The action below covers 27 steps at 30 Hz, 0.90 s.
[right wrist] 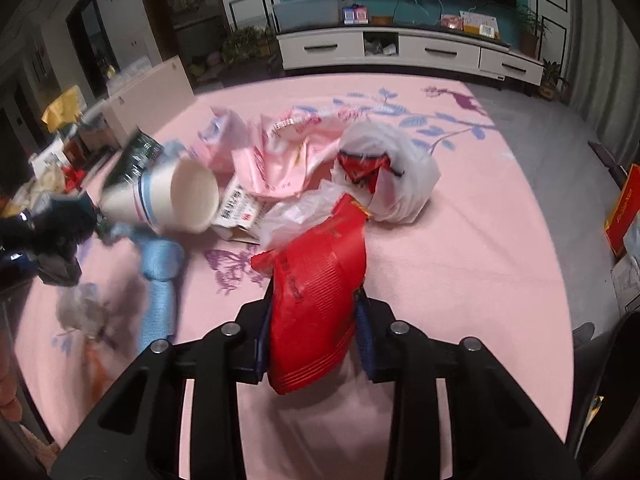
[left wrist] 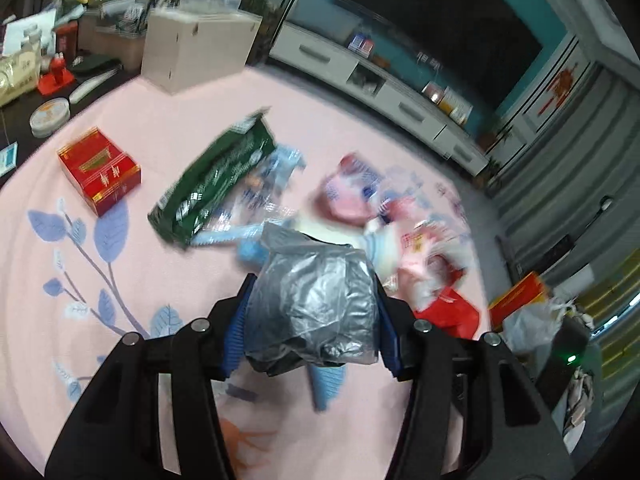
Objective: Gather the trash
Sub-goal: 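Grasp the foil-wrapped bundle with the left gripper while the right gripper grasps the red wrapper, then carry the foil bundle and red wrapper over the black bin and release both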
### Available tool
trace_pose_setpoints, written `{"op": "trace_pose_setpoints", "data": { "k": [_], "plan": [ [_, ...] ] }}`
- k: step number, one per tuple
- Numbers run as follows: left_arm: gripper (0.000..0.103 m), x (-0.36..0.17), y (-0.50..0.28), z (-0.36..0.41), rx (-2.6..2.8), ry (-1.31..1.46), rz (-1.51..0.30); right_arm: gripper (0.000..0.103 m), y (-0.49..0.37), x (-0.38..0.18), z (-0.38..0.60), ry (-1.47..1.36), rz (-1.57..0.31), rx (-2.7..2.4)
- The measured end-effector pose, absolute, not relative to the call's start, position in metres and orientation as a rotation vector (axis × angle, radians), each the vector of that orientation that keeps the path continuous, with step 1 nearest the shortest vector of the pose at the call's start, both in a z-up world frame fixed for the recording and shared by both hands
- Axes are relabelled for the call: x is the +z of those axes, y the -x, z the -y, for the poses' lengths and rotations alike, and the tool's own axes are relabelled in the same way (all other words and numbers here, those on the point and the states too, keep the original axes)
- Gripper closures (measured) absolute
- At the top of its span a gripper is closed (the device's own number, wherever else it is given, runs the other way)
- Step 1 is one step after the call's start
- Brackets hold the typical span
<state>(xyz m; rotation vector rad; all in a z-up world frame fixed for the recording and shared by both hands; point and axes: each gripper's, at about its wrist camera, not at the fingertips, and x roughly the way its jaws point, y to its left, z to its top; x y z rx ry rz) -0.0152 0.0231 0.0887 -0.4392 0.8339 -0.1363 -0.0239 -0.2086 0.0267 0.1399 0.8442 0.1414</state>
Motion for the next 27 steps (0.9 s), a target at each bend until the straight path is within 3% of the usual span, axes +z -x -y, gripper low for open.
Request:
{"op": "trace_pose_setpoints", "data": {
  "k": [15, 27],
  "plan": [
    [0.048, 0.166, 0.076, -0.002, -0.324, 0.453, -0.605, 0.068, 0.13, 0.107, 0.242, -0.222, -0.568, 0.064],
    [0.048, 0.181, 0.11, 0.075, -0.647, 0.376, -0.61, 0.068, 0.18, 0.139, 0.3, -0.301, -0.46, -0.066]
  ]
}}
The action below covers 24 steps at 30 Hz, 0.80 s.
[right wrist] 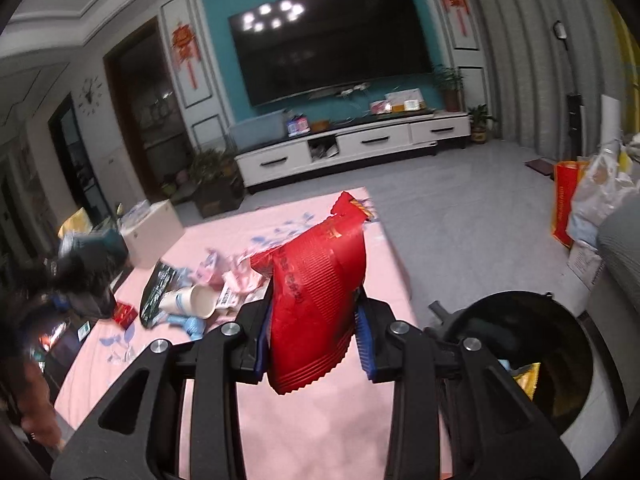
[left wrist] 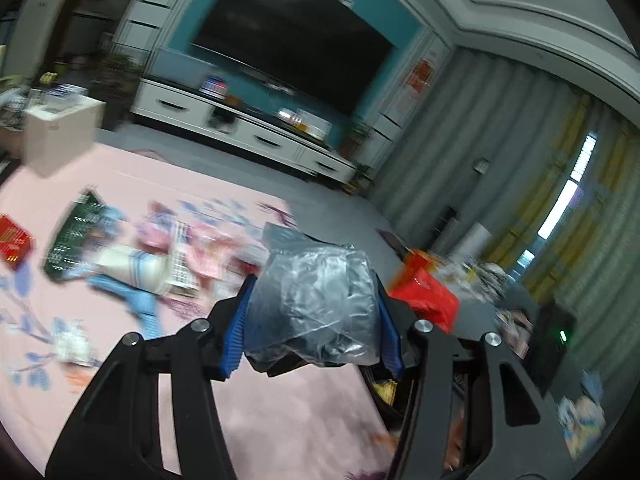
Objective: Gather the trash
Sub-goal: 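Carry the foil bundle and red wrapper over the black bin and release both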
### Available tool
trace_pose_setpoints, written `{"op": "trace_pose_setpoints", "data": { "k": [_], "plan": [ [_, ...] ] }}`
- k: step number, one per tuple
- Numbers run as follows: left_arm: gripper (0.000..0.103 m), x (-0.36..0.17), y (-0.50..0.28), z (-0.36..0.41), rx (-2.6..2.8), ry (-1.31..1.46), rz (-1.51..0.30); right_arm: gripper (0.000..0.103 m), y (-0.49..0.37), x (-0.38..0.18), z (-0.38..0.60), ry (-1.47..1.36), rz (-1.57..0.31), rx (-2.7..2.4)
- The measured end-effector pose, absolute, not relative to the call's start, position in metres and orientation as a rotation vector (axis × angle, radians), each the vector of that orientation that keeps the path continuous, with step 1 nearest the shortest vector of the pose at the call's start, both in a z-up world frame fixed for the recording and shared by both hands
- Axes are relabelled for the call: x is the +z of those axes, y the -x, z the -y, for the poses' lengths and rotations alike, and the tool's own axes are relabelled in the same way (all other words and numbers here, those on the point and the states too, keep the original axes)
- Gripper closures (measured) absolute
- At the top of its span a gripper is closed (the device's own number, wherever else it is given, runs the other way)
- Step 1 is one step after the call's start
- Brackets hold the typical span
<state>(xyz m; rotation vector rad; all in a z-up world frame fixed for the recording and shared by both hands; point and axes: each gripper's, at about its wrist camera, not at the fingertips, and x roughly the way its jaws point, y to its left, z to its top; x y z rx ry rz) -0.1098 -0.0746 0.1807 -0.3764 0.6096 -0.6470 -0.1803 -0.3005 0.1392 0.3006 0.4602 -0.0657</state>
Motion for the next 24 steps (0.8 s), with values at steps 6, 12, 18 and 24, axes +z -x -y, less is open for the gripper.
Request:
{"op": "trace_pose_setpoints", "data": {
  "k": [6, 12, 18, 24],
  "plan": [
    [0.048, 0.169, 0.12, 0.121, -0.749, 0.305, -0.668, 0.068, 0.197, 0.146, 0.333, -0.34, -0.416, -0.146],
    [0.048, 0.143, 0.134, 0.168, -0.806, 0.201, -0.756, 0.068, 0.206, 0.143, 0.368, -0.389, -0.417, -0.211],
    [0.048, 0.138, 0.135, 0.2, -0.8, 0.209, -0.765, 0.068, 0.218, 0.136, 0.405, -0.456, -0.437, -0.31],
    [0.048, 0.122, 0.14, 0.261, -0.87, 0.206, -0.836, 0.068, 0.226, 0.122, 0.432, -0.502, -0.463, -0.337]
  ]
}}
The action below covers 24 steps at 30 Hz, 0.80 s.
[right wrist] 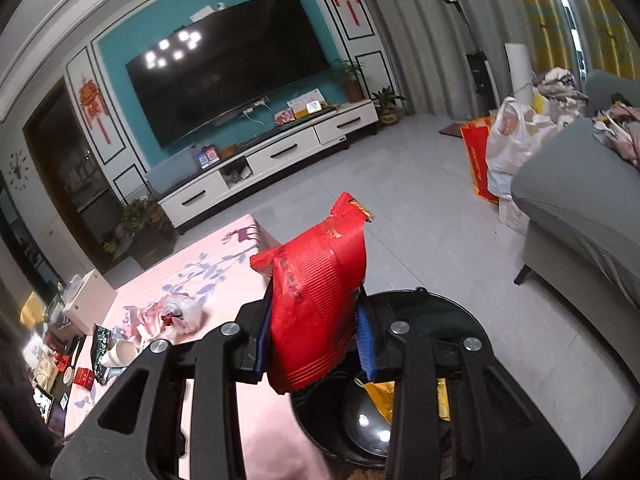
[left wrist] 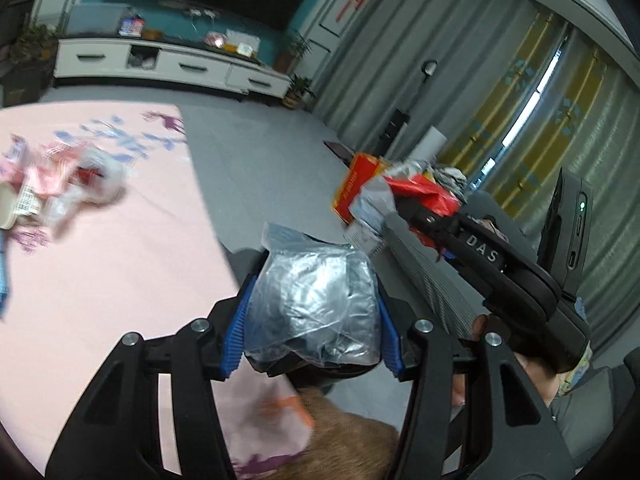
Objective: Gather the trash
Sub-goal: 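Carry the foil bundle and red wrapper over the black bin and release both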
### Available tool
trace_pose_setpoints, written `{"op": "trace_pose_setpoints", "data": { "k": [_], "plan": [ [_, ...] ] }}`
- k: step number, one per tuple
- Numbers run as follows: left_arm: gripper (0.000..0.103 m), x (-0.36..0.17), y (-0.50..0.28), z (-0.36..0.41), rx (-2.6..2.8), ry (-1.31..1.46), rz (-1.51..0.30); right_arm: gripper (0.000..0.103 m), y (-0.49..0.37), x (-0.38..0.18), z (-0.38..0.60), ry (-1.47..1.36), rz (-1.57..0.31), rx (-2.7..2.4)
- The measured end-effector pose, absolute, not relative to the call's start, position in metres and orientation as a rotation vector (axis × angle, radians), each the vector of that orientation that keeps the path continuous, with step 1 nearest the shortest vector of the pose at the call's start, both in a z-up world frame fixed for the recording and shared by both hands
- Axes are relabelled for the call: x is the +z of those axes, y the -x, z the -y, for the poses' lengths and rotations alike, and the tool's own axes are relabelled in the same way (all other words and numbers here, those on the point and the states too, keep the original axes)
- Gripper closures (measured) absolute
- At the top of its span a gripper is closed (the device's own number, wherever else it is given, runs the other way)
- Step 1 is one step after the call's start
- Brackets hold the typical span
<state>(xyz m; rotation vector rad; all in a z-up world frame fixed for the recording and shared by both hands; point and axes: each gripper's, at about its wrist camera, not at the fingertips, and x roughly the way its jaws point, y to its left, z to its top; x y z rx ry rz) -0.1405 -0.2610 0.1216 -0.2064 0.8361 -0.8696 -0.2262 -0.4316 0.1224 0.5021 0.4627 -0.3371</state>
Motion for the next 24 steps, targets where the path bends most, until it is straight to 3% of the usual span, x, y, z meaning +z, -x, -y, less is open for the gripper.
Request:
{"op": "trace_pose_setpoints", "data": {
  "k": [24],
  "plan": [
    [0.048, 0.048, 0.109, 0.364, -0.895, 0.198, -1.099, 0.067, 0.207, 0.065, 0.485, -0.696, -0.694, -0.345]
  ]
}}
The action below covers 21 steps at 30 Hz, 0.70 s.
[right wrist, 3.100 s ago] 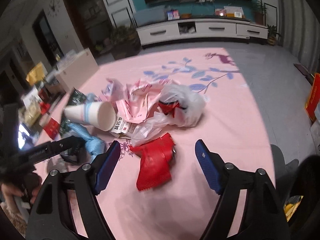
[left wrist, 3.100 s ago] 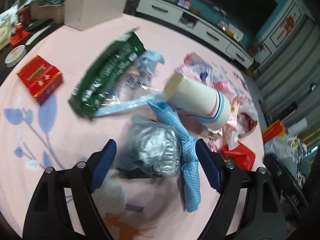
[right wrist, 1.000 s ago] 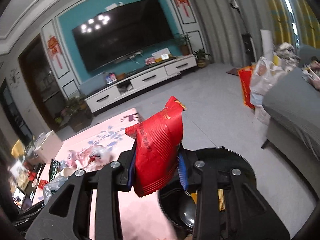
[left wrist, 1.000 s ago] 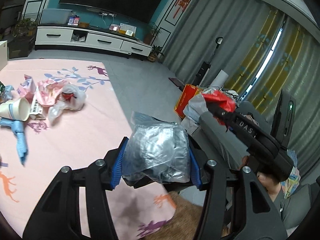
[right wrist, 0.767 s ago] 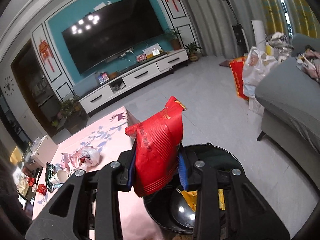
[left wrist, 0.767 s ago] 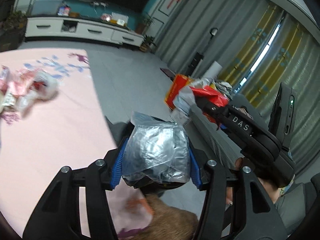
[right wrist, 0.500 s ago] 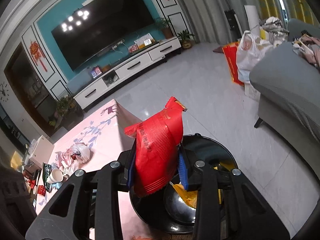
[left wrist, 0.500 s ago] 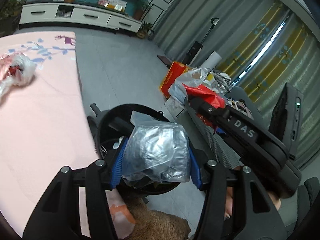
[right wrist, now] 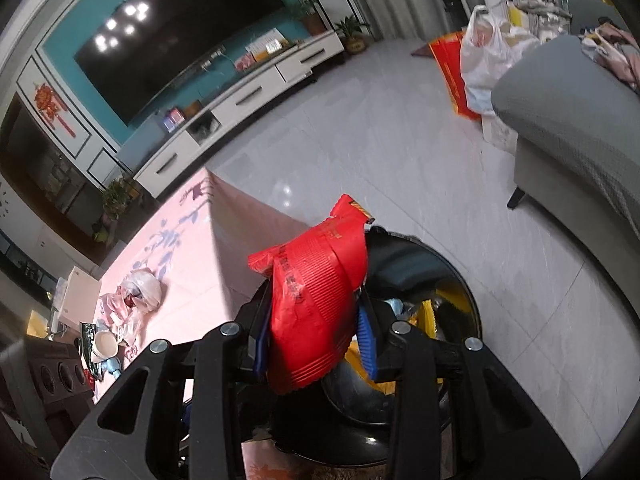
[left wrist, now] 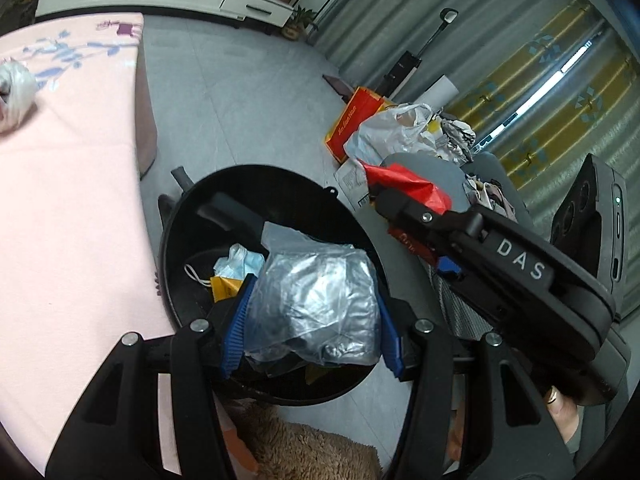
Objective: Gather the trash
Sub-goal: 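Carry the foil bundle and red wrapper over the black bin and release both, then move both grippers back over the cluttered table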
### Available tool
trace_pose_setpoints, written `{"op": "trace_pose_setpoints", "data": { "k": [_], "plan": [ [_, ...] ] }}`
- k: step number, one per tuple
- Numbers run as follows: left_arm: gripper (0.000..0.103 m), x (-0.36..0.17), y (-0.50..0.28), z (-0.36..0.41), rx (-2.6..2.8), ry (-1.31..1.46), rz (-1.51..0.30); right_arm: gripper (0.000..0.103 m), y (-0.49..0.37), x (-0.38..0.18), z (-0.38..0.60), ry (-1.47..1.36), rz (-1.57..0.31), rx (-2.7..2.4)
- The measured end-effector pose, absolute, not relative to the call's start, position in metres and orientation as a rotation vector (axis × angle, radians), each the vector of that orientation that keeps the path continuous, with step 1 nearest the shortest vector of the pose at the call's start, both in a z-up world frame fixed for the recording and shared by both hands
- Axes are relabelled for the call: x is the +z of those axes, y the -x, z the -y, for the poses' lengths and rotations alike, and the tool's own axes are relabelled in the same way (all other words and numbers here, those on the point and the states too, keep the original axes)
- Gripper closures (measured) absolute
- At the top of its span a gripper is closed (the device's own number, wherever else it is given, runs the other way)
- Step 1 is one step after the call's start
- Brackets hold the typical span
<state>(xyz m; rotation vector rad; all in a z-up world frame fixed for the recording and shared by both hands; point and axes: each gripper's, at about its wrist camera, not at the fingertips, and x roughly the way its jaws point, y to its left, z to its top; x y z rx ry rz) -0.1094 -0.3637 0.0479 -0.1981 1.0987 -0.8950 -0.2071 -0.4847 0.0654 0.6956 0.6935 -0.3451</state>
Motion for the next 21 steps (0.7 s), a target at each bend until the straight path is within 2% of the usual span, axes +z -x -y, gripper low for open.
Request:
{"op": "trace_pose_setpoints", "data": {
  "k": [5, 6, 7, 8, 9, 13, 15, 21],
  "plan": [
    [0.047, 0.041, 0.106, 0.375, -0.9, 0.178, -1.123, 0.064, 0.203, 0.055, 0.487, -0.712, -0.736, -0.352],
    [0.044, 0.04, 0.106, 0.377, -0.905, 0.176, -1.123, 0.06, 0.203, 0.055, 0.488, -0.713, -0.736, -0.357],
    [0.037, 0.04, 0.107, 0.378, -0.911, 0.175, -1.119, 0.056, 0.204, 0.055, 0.489, -0.716, -0.736, -0.362],
    [0.032, 0.041, 0.108, 0.377, -0.915, 0.177, -1.112, 0.043, 0.204, 0.054, 0.491, -0.717, -0.738, -0.364],
    [0.022, 0.043, 0.109, 0.377, -0.925, 0.18, -1.097, 0.029, 0.204, 0.054, 0.491, -0.712, -0.752, -0.371],
    [0.009, 0.053, 0.115, 0.37, -0.93, 0.166, -1.053, 0.021, 0.211, 0.063, 0.491, -0.684, -0.729, -0.427],
    [0.008, 0.059, 0.117, 0.363, -0.908, 0.156, -1.029, 0.015, 0.215, 0.067, 0.492, -0.695, -0.696, -0.436],
    [0.003, 0.093, 0.11, 0.308, -0.792, 0.178, -0.931, 0.008, 0.213, 0.075, 0.485, -0.705, -0.629, -0.424]
  ]
}}
